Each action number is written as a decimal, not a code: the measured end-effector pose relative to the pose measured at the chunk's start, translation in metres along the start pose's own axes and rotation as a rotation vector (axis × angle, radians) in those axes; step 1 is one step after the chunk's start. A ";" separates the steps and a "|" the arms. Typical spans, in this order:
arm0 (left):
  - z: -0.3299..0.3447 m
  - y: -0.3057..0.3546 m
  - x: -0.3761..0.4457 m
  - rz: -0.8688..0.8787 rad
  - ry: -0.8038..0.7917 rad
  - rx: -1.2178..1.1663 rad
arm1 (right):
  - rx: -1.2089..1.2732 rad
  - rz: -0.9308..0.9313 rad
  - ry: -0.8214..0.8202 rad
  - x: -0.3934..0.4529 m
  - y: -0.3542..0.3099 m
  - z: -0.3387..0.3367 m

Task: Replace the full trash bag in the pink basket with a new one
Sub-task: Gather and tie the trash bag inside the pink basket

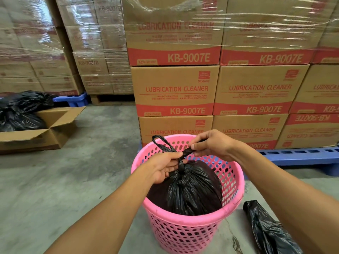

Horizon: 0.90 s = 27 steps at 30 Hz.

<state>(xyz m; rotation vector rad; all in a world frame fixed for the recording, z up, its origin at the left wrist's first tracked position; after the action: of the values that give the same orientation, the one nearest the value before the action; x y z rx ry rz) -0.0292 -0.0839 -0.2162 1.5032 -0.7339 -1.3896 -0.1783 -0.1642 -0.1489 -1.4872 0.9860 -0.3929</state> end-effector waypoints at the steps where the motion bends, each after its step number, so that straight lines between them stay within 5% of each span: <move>1: 0.001 0.001 -0.001 0.008 0.006 0.017 | -0.012 -0.042 0.001 -0.001 -0.003 0.001; 7: 0.001 0.010 -0.004 0.123 -0.027 0.120 | -0.239 -0.229 0.114 -0.003 -0.020 0.011; 14: 0.001 0.018 -0.008 0.124 -0.069 0.094 | -0.190 -0.317 0.209 -0.001 -0.031 0.015; 22: -0.011 0.011 -0.005 -0.021 -0.054 -0.075 | -0.102 -0.075 -0.172 -0.001 -0.008 -0.001; 27: -0.004 0.019 -0.003 0.244 0.040 0.322 | -0.359 0.136 -0.250 0.007 0.029 -0.002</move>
<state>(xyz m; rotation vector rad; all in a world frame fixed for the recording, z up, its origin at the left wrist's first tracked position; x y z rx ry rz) -0.0226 -0.0880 -0.1983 1.6175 -1.1173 -1.0914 -0.1859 -0.1673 -0.1780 -1.7286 0.9819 0.0743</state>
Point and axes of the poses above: each hand's wrist, its own x-axis towards the middle knuckle, its own z-axis out of the palm, y = z × x, the point moved 4 cm from there along x, towards the middle knuckle, and after that the axes turned 7 degrees about z, right-handed, at the moved point
